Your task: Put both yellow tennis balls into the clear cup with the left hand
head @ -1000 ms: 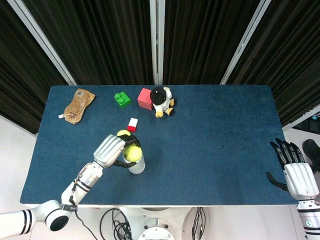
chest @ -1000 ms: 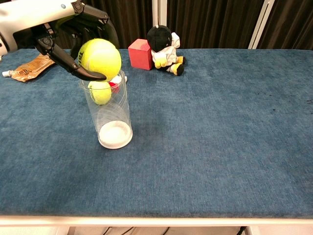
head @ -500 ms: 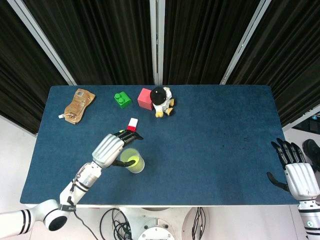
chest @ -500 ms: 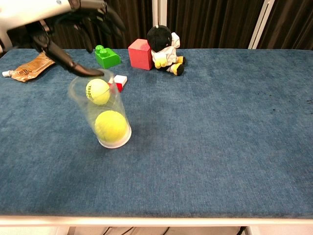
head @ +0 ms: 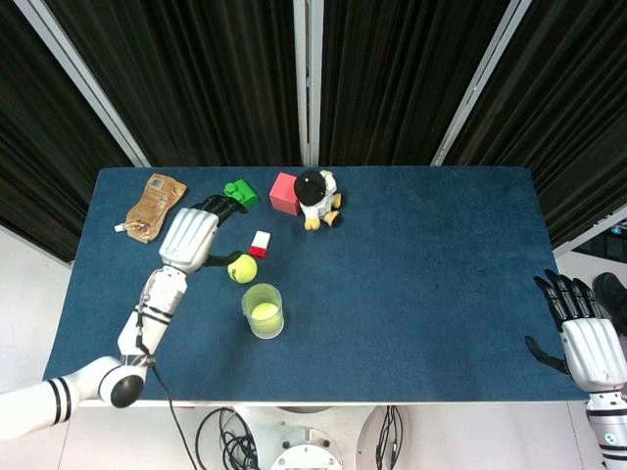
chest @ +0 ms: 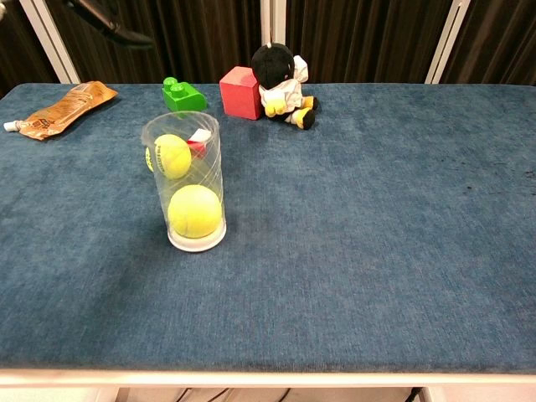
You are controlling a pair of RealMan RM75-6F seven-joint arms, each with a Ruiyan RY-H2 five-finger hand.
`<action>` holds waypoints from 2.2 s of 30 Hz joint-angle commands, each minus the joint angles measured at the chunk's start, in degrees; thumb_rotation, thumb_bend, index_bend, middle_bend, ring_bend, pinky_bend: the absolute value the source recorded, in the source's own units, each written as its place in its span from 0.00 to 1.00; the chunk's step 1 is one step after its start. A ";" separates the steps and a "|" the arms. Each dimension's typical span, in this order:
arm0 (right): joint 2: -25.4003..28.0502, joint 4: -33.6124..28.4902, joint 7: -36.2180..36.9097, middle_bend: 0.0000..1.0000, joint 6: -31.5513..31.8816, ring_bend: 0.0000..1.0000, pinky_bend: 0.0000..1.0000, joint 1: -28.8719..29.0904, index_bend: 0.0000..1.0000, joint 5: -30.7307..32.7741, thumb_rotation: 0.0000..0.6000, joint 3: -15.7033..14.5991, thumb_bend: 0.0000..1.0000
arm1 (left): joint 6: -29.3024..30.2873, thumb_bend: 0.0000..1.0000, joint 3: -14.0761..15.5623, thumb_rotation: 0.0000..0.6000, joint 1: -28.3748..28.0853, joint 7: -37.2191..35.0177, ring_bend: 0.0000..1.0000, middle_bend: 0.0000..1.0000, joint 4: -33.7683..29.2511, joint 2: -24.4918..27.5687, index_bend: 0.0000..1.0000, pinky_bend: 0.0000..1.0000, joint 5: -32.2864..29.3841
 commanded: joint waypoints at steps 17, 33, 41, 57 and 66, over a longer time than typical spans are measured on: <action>0.28 0.09 0.18 0.00 -0.66 0.00 0.00 0.12 0.00 0.60 1.00 0.07 0.21 | -14.88 0.06 9.04 1.00 -5.54 -14.70 0.18 0.25 20.89 -6.57 0.25 0.37 9.31; 0.37 0.02 -0.36 0.00 -1.19 0.00 0.00 0.39 0.00 1.84 1.00 0.67 0.21 | -18.21 0.06 11.89 1.00 -8.12 -16.34 0.18 0.22 32.32 -13.08 0.25 0.39 11.69; 0.12 0.90 0.37 0.00 -1.79 0.00 0.00 0.47 0.00 2.76 1.00 0.85 0.21 | -18.30 0.07 12.31 1.00 -7.98 -17.10 0.26 0.33 34.27 -13.98 0.35 0.49 11.59; -0.09 1.73 0.90 0.00 -1.55 0.00 0.00 0.30 0.00 3.51 1.00 1.27 0.21 | -11.86 0.09 12.49 1.00 -6.91 -20.23 0.46 0.55 35.22 -14.68 0.54 0.68 15.16; 0.07 2.16 1.46 0.00 -1.58 0.00 0.00 0.23 0.00 3.14 1.00 1.03 0.21 | -5.17 0.09 7.30 1.00 -4.48 -13.85 0.46 0.55 15.70 0.16 0.55 0.68 12.31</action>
